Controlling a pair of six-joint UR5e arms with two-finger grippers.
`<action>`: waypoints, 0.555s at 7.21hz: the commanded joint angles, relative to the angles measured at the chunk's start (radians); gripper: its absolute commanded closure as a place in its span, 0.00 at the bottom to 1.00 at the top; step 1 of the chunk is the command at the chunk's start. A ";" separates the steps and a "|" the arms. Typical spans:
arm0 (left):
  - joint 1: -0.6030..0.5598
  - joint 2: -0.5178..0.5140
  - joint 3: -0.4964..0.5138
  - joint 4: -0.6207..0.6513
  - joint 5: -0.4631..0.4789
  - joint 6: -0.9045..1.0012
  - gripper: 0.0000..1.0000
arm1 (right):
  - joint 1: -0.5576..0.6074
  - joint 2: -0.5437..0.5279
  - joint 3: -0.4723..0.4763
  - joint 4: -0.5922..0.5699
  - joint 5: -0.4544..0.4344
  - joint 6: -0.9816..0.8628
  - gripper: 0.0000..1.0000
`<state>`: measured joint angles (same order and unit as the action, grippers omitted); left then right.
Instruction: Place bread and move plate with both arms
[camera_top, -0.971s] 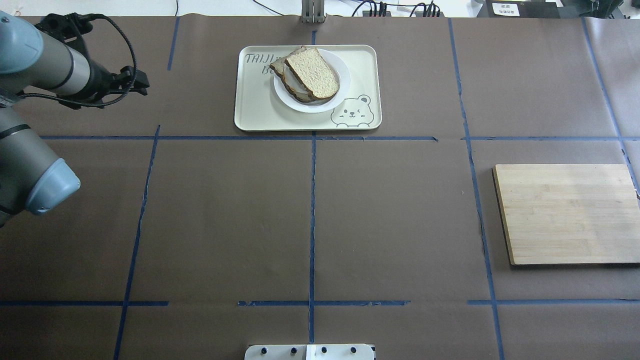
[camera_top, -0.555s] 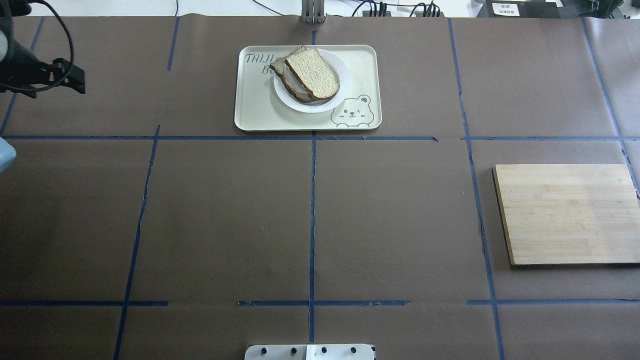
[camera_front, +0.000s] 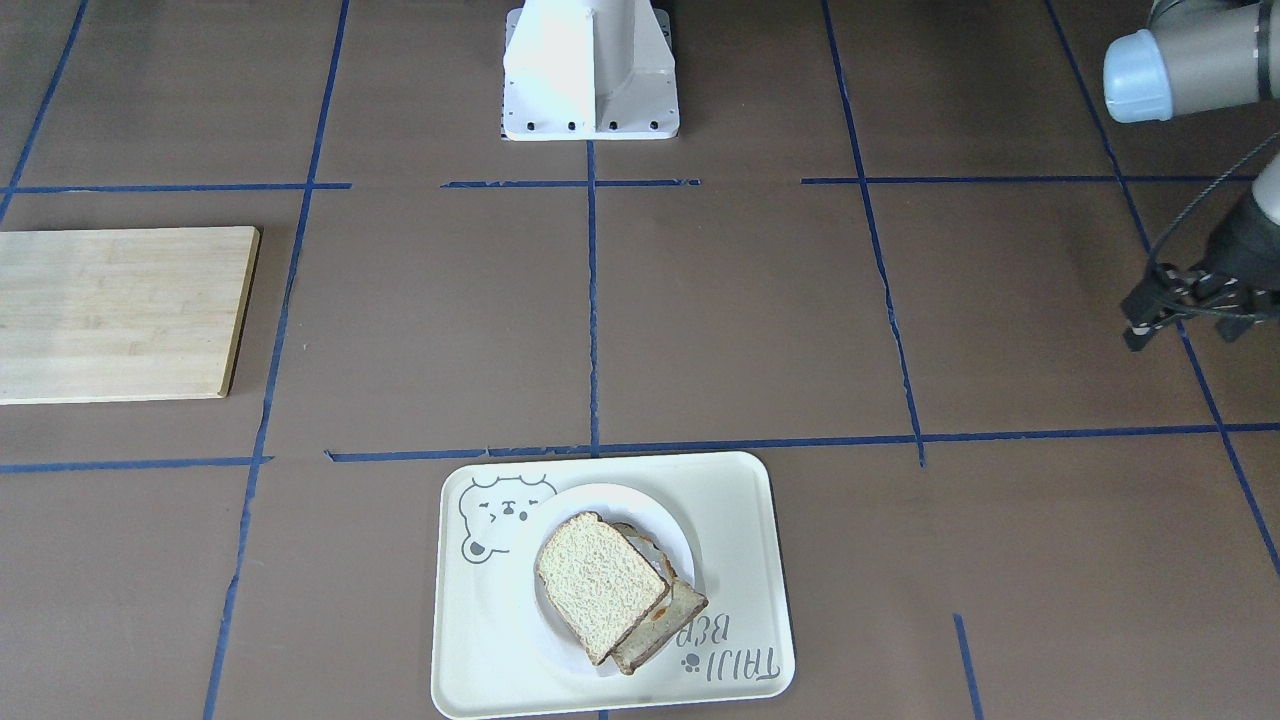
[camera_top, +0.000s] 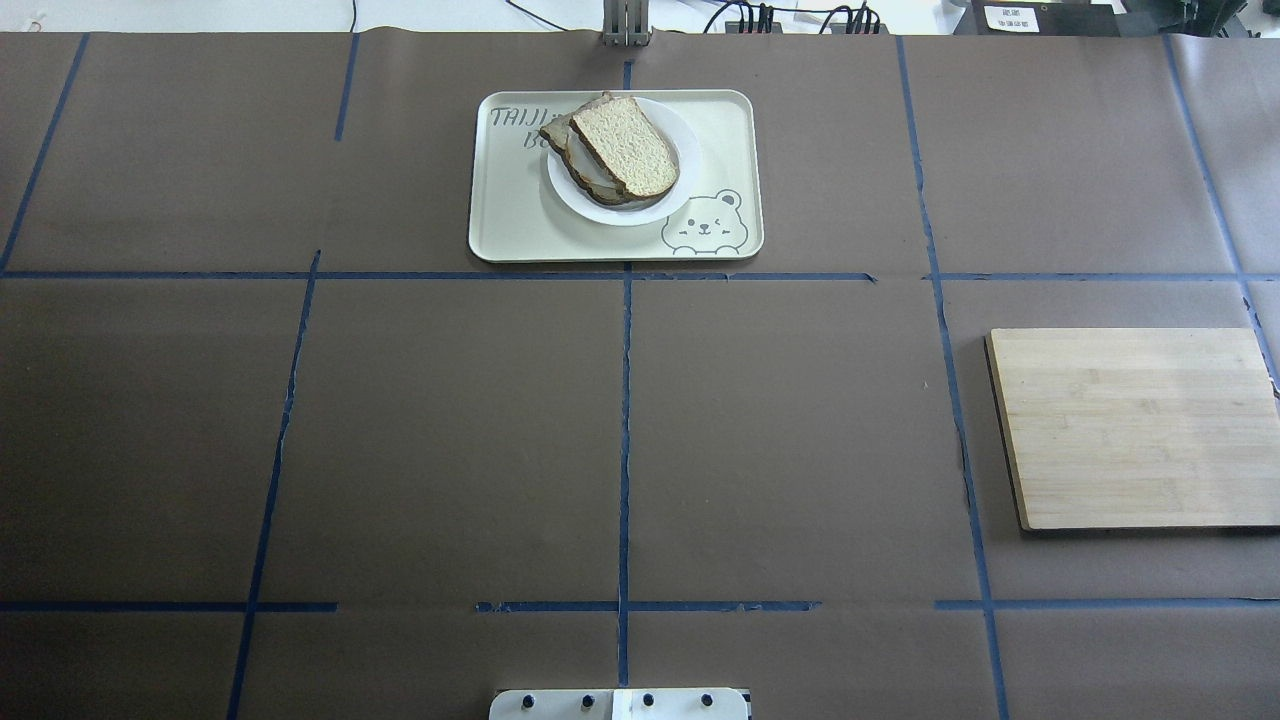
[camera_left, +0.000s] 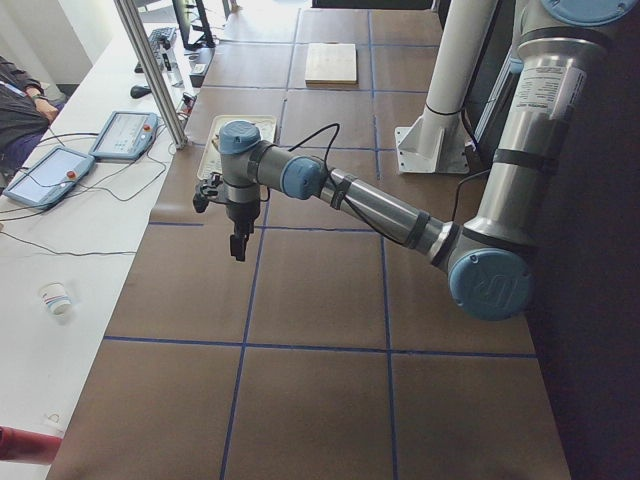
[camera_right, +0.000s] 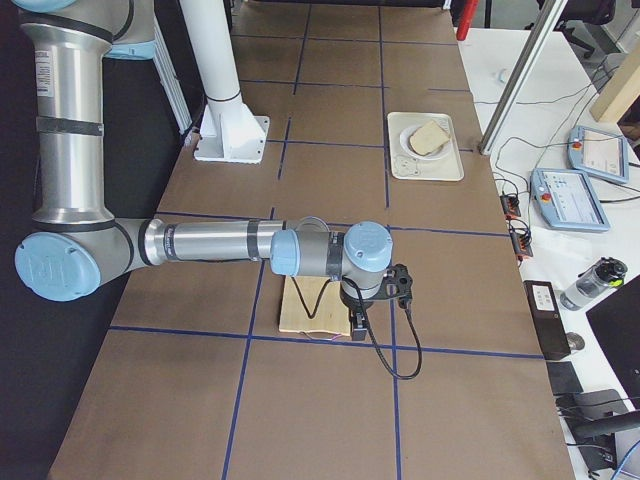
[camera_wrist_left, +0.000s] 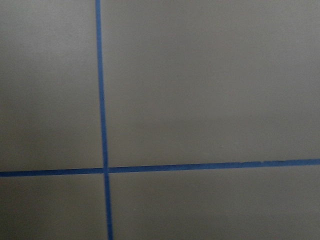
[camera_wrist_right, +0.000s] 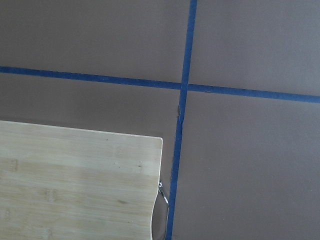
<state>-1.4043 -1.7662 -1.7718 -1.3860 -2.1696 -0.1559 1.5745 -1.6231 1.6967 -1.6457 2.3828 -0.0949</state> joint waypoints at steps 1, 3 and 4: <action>-0.109 0.074 0.070 0.038 -0.089 0.254 0.00 | 0.002 -0.009 0.001 0.001 0.029 0.011 0.00; -0.188 0.160 0.165 -0.002 -0.232 0.465 0.00 | 0.002 -0.015 0.000 0.001 0.036 0.011 0.00; -0.188 0.207 0.166 -0.054 -0.233 0.464 0.00 | 0.002 -0.014 0.001 0.001 0.036 0.011 0.00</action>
<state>-1.5762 -1.6191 -1.6269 -1.3884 -2.3757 0.2611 1.5773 -1.6369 1.6975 -1.6445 2.4174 -0.0845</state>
